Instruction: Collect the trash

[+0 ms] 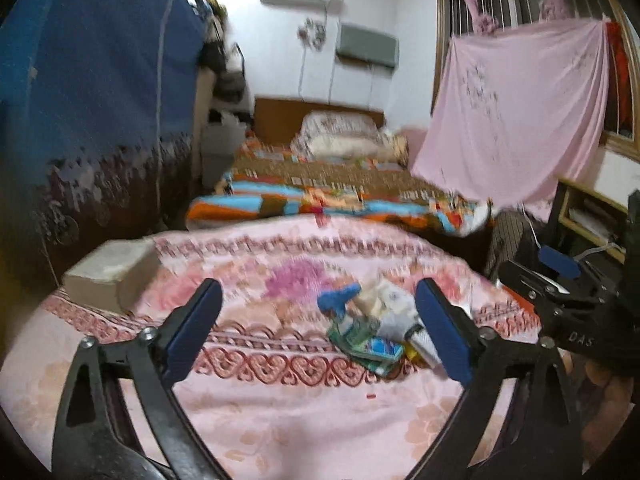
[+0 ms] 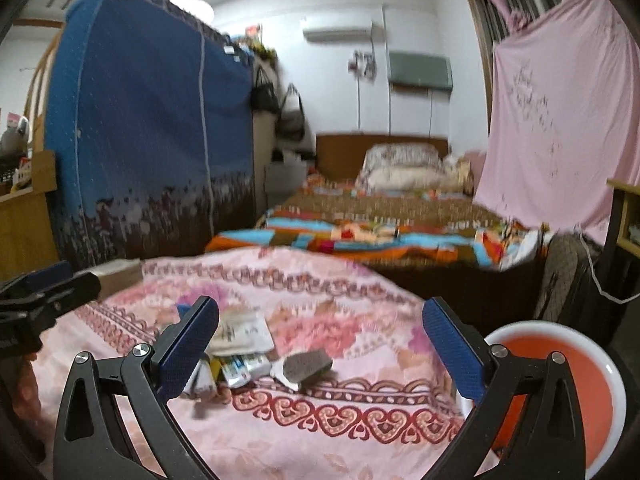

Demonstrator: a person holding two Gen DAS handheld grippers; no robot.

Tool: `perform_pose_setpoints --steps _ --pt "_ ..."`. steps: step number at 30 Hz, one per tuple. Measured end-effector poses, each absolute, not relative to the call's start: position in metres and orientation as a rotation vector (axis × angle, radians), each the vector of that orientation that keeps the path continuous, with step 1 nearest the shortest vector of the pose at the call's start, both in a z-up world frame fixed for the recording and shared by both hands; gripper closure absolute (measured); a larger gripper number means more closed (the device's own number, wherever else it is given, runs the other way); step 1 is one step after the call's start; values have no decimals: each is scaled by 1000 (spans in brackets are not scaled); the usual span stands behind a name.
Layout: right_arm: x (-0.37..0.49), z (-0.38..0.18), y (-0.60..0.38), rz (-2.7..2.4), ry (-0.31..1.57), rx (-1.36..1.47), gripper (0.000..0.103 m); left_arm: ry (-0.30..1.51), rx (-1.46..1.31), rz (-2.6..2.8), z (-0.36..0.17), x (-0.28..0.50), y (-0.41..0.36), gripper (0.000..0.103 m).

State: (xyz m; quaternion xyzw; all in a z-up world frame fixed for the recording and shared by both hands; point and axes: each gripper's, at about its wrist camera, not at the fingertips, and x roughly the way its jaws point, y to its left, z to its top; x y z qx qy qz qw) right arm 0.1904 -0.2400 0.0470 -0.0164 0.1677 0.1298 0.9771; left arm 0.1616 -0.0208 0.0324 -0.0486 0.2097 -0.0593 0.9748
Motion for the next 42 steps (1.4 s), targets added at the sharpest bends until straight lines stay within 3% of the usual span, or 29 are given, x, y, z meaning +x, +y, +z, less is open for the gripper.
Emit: perform_pose_setpoints --steps 5,15,26,30,42 --pt "209 35 -238 268 464 -30 14 584 -124 -183 15 187 -23 45" --pt "238 15 -233 285 659 -25 19 785 -194 -258 -8 220 -26 70" --pt "251 1 -225 323 773 -47 56 836 -208 -295 -15 229 -27 93" --pt "251 1 -226 332 775 -38 64 830 -215 -295 -15 228 -26 102" --pt "247 2 -223 345 760 -37 67 762 -213 -333 -5 217 -27 103"
